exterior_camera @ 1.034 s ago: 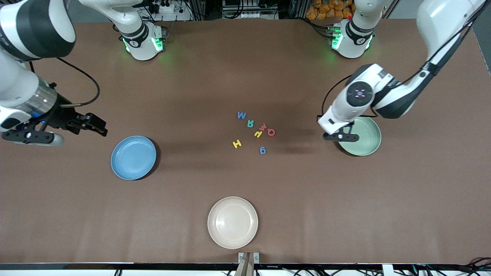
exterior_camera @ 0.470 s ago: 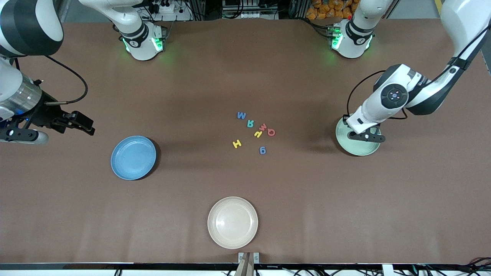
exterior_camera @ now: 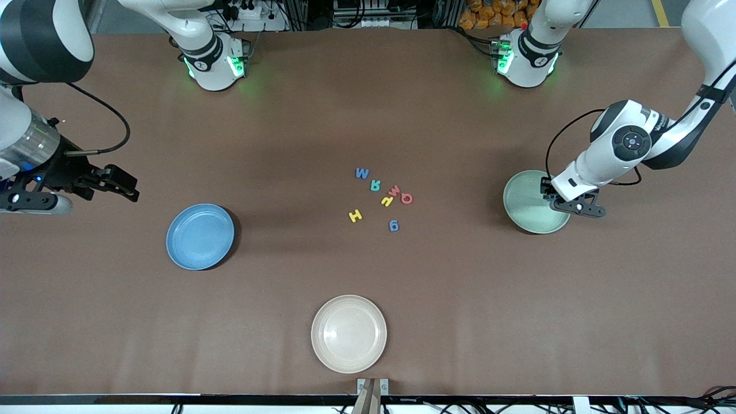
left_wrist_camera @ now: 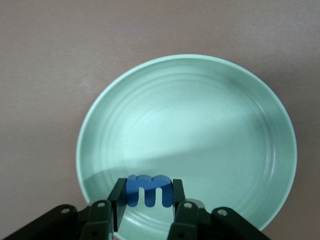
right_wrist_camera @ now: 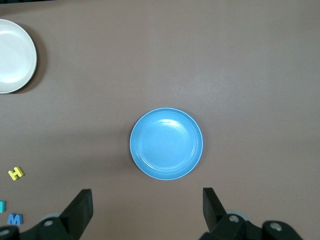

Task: Sort uppercase to blue plate, lowercase to green plate
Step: 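Lower the blue m onto the green plate and open the left gripper, then move the right gripper over the blue uppercase M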

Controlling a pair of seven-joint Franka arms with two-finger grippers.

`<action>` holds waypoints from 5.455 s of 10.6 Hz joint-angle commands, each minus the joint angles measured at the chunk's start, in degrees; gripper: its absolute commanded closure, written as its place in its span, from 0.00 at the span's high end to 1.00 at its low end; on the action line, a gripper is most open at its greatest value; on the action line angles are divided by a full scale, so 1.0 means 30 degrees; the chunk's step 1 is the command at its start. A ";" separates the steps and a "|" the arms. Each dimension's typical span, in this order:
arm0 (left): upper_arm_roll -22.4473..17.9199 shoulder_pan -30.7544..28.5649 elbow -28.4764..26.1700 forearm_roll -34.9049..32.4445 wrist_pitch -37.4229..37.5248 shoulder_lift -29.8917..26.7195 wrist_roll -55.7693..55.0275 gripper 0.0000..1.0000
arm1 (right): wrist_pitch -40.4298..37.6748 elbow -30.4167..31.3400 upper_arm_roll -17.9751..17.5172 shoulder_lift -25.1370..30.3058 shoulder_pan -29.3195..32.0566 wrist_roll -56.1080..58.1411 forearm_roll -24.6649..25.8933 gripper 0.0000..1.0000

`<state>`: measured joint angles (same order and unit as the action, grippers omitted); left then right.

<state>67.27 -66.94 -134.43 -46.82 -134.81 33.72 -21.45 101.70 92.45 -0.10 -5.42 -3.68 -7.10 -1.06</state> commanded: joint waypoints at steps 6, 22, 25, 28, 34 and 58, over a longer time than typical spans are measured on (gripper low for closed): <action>-0.2824 0.3447 -0.0014 -0.1911 -0.1998 0.0186 -0.2695 0.03 | -0.0150 0.0063 -0.0260 0.0168 0.0259 0.0023 0.0120 0.97; 0.9149 -0.4429 0.5979 0.4350 0.9355 -0.2627 -0.2490 1.00 | -0.0150 -0.0523 -0.0435 0.0226 0.0201 -0.0007 -0.0085 0.99; 1.0123 -0.4463 0.8972 0.4592 1.2555 -0.2597 -0.2228 1.00 | -0.0150 -0.0552 -0.0552 0.0226 0.0201 -0.0036 -0.0115 1.00; 1.0681 -0.4463 1.0706 0.5175 1.3761 -0.2597 -0.2196 1.00 | -0.0120 -0.0523 -0.1078 0.0138 0.0054 -0.0123 -0.0115 0.99; 1.1207 -0.4463 1.1382 0.5237 1.4467 -0.2655 -0.2225 1.00 | 0.0552 -0.0523 -0.3127 -0.0651 -0.0327 -0.2081 -0.0203 0.98; -1.2769 1.8079 1.5895 1.2120 1.6488 -0.8718 0.0265 1.00 | 0.0670 -0.0933 -0.3569 -0.0886 -0.0004 -0.1968 0.0091 1.00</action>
<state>35.09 -18.31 -85.46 -12.38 -84.72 9.84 -21.90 104.04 89.96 -9.91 -7.90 -4.14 -12.83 -1.11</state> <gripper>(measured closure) 0.000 0.000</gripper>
